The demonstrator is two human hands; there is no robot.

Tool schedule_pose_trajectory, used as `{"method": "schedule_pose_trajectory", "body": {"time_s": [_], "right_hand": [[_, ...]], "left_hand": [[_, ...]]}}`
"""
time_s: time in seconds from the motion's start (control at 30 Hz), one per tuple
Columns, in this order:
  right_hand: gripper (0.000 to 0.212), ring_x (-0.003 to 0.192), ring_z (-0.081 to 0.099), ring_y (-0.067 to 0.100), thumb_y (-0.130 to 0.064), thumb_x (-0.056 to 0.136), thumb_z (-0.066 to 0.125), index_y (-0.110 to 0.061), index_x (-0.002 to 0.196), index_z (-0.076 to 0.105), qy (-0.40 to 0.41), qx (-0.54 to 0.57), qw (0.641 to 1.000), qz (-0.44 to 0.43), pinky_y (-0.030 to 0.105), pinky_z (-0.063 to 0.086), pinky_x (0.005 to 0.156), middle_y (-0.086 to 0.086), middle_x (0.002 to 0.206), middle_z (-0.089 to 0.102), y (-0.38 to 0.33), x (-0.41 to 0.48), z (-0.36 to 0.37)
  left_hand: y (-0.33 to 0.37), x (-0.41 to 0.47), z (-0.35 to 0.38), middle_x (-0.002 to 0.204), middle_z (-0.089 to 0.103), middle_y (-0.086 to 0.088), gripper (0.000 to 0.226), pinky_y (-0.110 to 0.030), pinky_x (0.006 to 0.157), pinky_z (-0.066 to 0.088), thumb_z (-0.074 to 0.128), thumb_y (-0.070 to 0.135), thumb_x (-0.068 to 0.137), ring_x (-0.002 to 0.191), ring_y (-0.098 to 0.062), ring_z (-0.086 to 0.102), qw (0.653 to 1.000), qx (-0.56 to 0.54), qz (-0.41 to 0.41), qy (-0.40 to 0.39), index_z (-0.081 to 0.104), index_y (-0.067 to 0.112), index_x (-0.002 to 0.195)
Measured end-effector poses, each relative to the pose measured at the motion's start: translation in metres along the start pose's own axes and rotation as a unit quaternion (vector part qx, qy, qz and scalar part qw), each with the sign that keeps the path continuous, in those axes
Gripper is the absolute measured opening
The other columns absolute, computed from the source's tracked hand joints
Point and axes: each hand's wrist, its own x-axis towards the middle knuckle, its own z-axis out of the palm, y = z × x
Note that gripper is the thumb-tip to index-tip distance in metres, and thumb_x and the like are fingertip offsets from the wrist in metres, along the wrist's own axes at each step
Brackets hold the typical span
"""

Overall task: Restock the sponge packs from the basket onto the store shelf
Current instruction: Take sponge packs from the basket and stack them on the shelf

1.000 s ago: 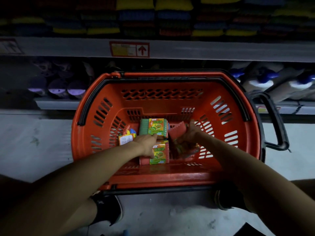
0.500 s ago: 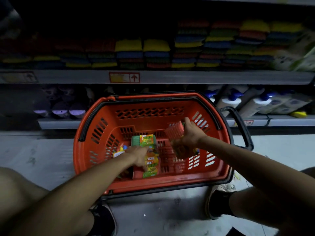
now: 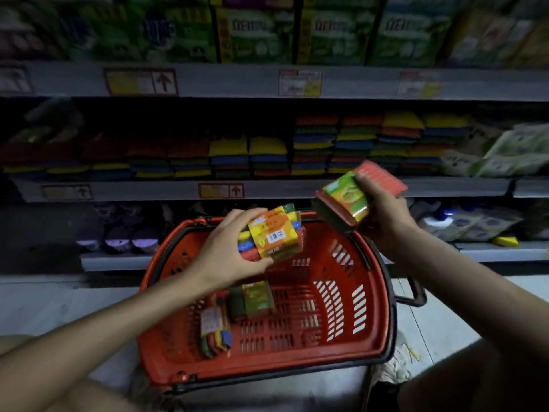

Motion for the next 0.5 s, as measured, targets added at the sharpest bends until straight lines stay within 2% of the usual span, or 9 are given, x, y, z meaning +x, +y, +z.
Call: {"method": "schedule_pose_trajectory", "body": {"time_s": [0.07,0.13,0.23,0.3,0.4,0.5], "right_hand": [[0.109,0.088,0.079,0.026,-0.05,0.049,0.096,-0.014,0.141,0.048,0.03,0.072,0.997,0.009,0.043,0.063,0.068,0.012,0.112,0.076,-0.006,-0.004,0.005],[0.103,0.085,0.079,0.028,-0.045,0.055,0.097,-0.014,0.139,0.046,0.042,0.115,0.992,0.021,0.048,0.063,0.067,0.014,0.114,0.075,-0.002,-0.012,0.021],[0.09,0.088,0.077,0.029,-0.045,0.067,0.094,-0.019,0.132,0.038,0.076,0.093,0.993,0.015,0.057,0.062,0.08,0.012,0.111,0.072,0.009,-0.019,0.046],[0.088,0.087,0.077,0.027,-0.048,0.068,0.092,-0.021,0.132,0.037,0.077,0.083,0.994,0.011,0.056,0.063,0.08,0.011,0.111,0.072,0.01,-0.02,0.054],[0.099,0.089,0.077,0.026,-0.057,0.062,0.092,-0.023,0.136,0.035,0.072,0.049,0.996,0.007,0.053,0.062,0.082,0.008,0.113,0.072,0.011,-0.019,0.061],[0.095,0.093,0.075,0.025,-0.054,0.068,0.09,-0.025,0.136,0.031,0.077,0.047,0.996,-0.005,0.052,0.061,0.087,0.006,0.112,0.069,0.011,-0.016,0.066]], "left_hand": [[0.009,-0.005,-0.009,0.132,0.051,0.015,0.088,-0.023,0.089,0.055,0.092,0.037,0.07,0.115,-0.003,0.059,0.998,-0.034,0.003,0.046,0.045,0.038,0.144],[0.015,-0.003,-0.008,0.132,0.054,0.013,0.084,-0.024,0.088,0.055,0.094,0.037,0.067,0.115,-0.005,0.06,0.995,-0.04,0.021,0.085,0.049,0.034,0.138],[0.021,0.004,0.006,0.127,0.051,0.007,0.079,-0.019,0.088,0.054,0.095,0.028,0.067,0.116,-0.008,0.058,0.988,-0.075,0.047,0.123,0.052,0.023,0.133],[0.022,0.009,0.011,0.127,0.048,0.004,0.078,-0.017,0.087,0.054,0.094,0.022,0.069,0.118,-0.01,0.057,0.984,-0.105,0.044,0.134,0.051,0.02,0.133],[0.019,0.014,0.013,0.126,0.047,0.004,0.077,-0.009,0.086,0.05,0.093,0.02,0.069,0.119,-0.001,0.053,0.982,-0.107,0.043,0.149,0.05,0.017,0.133],[0.018,0.021,0.012,0.125,0.047,0.004,0.078,-0.005,0.085,0.046,0.093,0.023,0.069,0.116,0.003,0.052,0.981,-0.1,0.04,0.162,0.05,0.016,0.133]]}}
